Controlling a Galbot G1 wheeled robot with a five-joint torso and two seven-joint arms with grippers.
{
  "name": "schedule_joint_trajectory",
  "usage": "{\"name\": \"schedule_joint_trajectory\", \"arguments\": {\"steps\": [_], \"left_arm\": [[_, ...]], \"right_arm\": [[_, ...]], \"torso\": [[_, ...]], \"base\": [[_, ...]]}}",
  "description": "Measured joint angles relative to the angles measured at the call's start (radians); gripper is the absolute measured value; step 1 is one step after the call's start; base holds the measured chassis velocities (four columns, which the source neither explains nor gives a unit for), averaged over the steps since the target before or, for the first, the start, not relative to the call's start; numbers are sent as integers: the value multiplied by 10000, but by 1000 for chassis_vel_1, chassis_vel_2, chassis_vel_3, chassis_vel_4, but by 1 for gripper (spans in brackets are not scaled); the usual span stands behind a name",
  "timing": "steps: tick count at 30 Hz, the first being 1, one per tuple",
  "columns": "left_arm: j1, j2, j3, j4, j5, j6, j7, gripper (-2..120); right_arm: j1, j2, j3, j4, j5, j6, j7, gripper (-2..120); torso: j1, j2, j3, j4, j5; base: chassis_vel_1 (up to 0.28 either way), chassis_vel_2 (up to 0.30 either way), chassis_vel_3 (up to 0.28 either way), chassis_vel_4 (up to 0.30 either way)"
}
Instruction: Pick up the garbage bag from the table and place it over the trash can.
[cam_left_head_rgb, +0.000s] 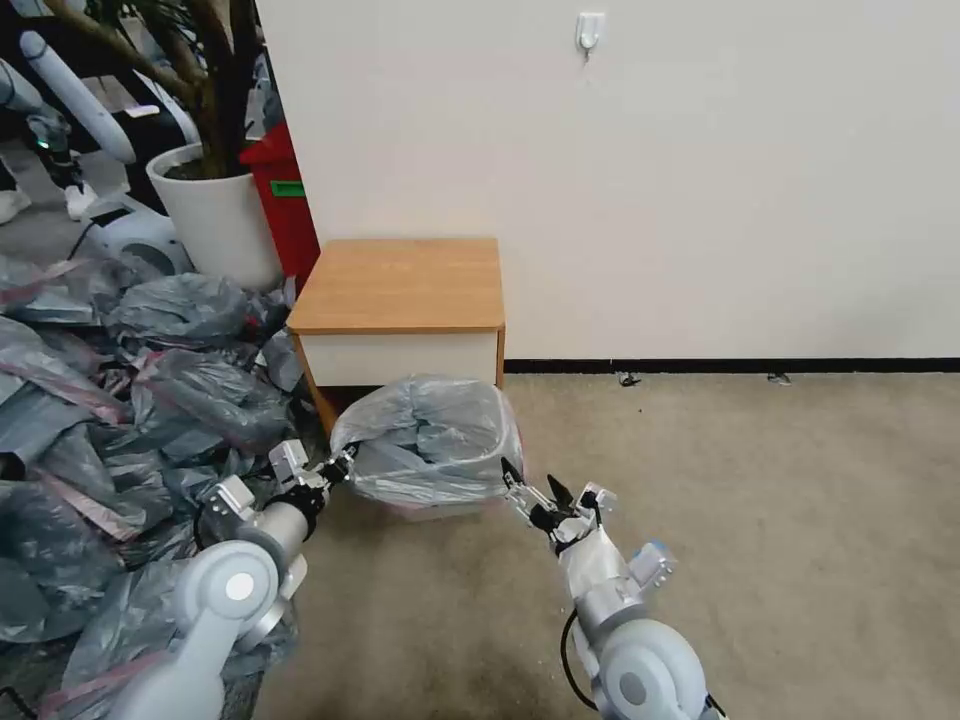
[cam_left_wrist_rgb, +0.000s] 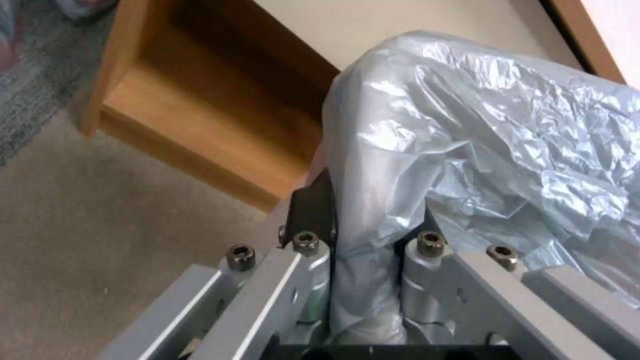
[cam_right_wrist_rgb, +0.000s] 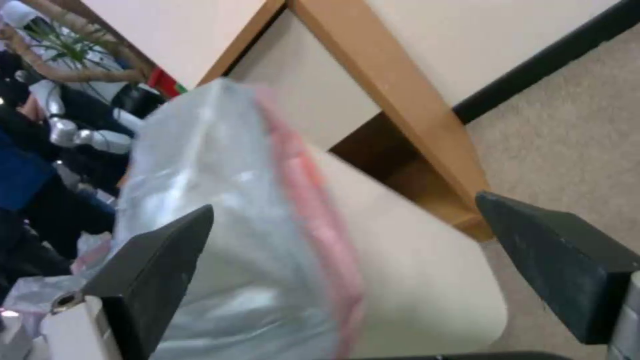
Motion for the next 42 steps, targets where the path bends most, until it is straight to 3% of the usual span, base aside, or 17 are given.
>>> {"name": "schedule_joint_trajectory", "arguments": {"steps": [6, 9, 10, 12, 13, 16, 17, 20, 26, 30, 42], "left_arm": [[44, 387, -290, 223, -247, 314, 854, 9], [75, 719, -610, 601, -310, 473, 1669, 9], [75, 719, -610, 601, -310, 473, 1669, 9], [104, 920, -874, 915, -318, 566, 2401, 9], [104, 920, -874, 915, -318, 566, 2401, 9], [130, 1081, -1162, 1373, -328, 587, 3263, 9], [130, 1081, -1162, 1373, -328, 587, 3263, 9], [293, 1133, -1354, 1570, -303, 595, 4165, 9], [519, 1193, -1441, 1447, -144, 539, 4948, 9], [560, 1241, -1385, 1313, 47, 355, 5213, 9], [647, 1179, -1084, 1148, 693, 109, 5493, 9]], "right_arm": [[261, -463, 210, -24, 831, 33, -300, 100], [316, -938, 321, 46, 1899, 186, -1209, 100], [316, -938, 321, 46, 1899, 186, -1209, 100], [339, -1197, 338, -63, 2610, 328, -2057, 100], [339, -1197, 338, -63, 2610, 328, -2057, 100], [448, -1437, 261, -481, 3284, 523, -3863, 100], [448, -1437, 261, -481, 3284, 523, -3863, 100], [742, -1674, 16, -1098, 3503, 407, -5989, 100], [1195, -2086, -300, -1895, 3532, -131, -8043, 100], [1448, -2251, -467, -2241, 3411, -361, -8512, 100], [1794, -2328, -648, -2443, 3325, -471, -8562, 100]], "torso": [[0, 0, 0, 1, 0], [0, 0, 0, 0, -1], [0, 0, 0, 0, -1], [1, 0, 0, 1, -1], [1, 0, 0, 1, -1], [0, 0, 0, 0, -1], [0, 0, 0, 0, -1], [0, -1, 0, 1, -1], [0, 0, 0, 2, -1], [0, 0, 0, 0, 0], [0, 0, 0, 1, 0]], "base": [[0, 0, 0, 0], [0, 0, 0, 0], [0, 0, 0, 0], [0, 0, 0, 0], [0, 0, 0, 0], [0, 0, 0, 0], [0, 0, 0, 0], [0, 0, 0, 0], [0, 0, 0, 0], [0, 0, 0, 0], [0, 0, 0, 0]]}}
